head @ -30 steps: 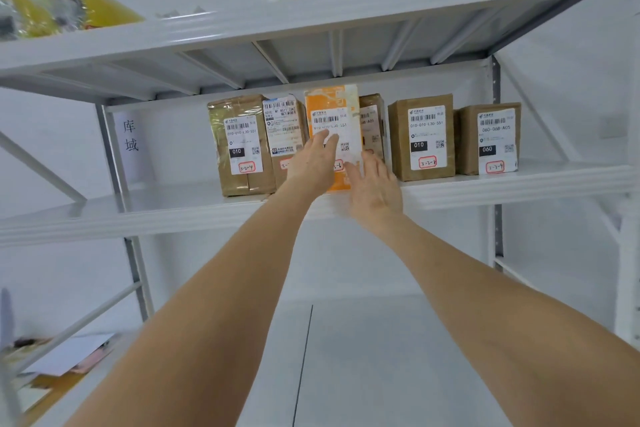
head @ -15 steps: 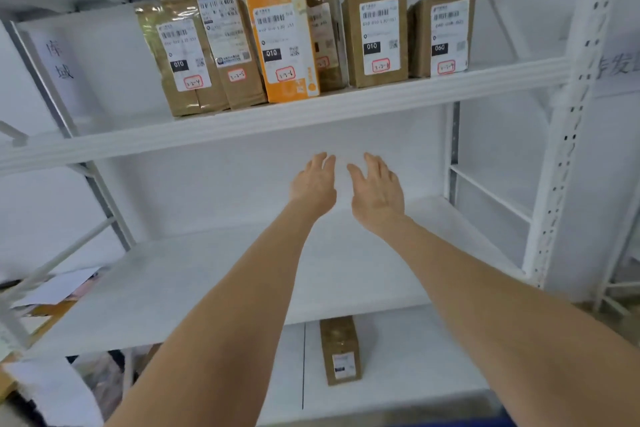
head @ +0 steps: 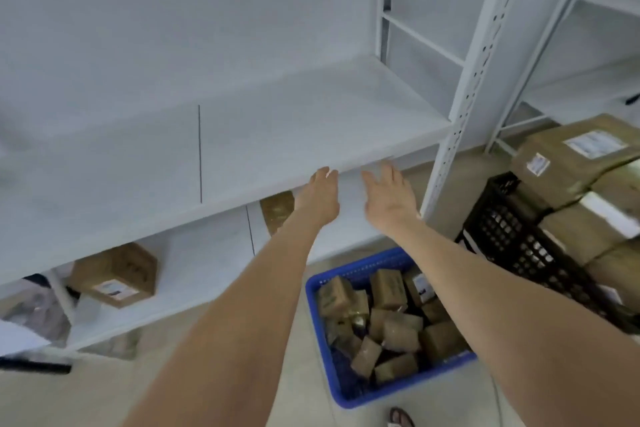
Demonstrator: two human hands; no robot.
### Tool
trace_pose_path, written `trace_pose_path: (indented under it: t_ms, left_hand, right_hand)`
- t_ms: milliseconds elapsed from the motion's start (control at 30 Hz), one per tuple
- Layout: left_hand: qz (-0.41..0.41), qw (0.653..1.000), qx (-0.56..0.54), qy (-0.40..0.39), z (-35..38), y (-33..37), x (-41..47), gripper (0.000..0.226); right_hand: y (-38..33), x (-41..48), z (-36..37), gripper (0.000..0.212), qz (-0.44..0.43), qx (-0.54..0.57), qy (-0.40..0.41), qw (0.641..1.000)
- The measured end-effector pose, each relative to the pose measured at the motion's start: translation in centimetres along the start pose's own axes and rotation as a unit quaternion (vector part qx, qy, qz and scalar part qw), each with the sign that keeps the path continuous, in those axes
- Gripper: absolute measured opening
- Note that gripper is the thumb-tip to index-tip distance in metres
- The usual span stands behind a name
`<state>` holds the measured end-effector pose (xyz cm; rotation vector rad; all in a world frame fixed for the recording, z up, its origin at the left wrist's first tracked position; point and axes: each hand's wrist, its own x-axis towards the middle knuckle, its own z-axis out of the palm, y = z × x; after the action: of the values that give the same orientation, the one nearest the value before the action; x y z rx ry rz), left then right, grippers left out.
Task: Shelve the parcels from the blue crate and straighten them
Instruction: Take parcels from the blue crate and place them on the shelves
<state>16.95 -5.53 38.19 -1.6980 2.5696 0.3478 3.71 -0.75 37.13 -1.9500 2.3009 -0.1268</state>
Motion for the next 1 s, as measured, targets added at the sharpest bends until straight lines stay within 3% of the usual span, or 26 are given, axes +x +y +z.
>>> trace_pose_path:
  t_ms: [433, 667, 833, 1000]
  left_hand:
    - [-0.033, 0.991, -0.022, -0.129, 16.7, 4.7, 2.8, 0.06]
    - [-0.133, 0.965, -0.102, -0.201, 27.8, 9.7, 7.1, 0.057]
    - [-0.195, 0.932, -0.208, -0.223, 36.3, 12.1, 10.4, 0.044]
    - [-0.231, 0.917, -0.234, -0.225, 46.3, 10.9, 13.8, 0.042]
  right_hand:
    - [10.8, -1.0, 13.4, 0.063, 0.006, -0.003, -0.132, 0.991]
    - [18.1, 1.6, 23.0, 0.063, -0.009, 0.043, -0.241, 0.97]
    - [21.9, 3.8, 31.0, 0.055, 0.083, 0.145, -0.283, 0.945]
    - [23.7, 5.8, 41.8, 0.053, 0.179, 0.254, -0.302, 0.901]
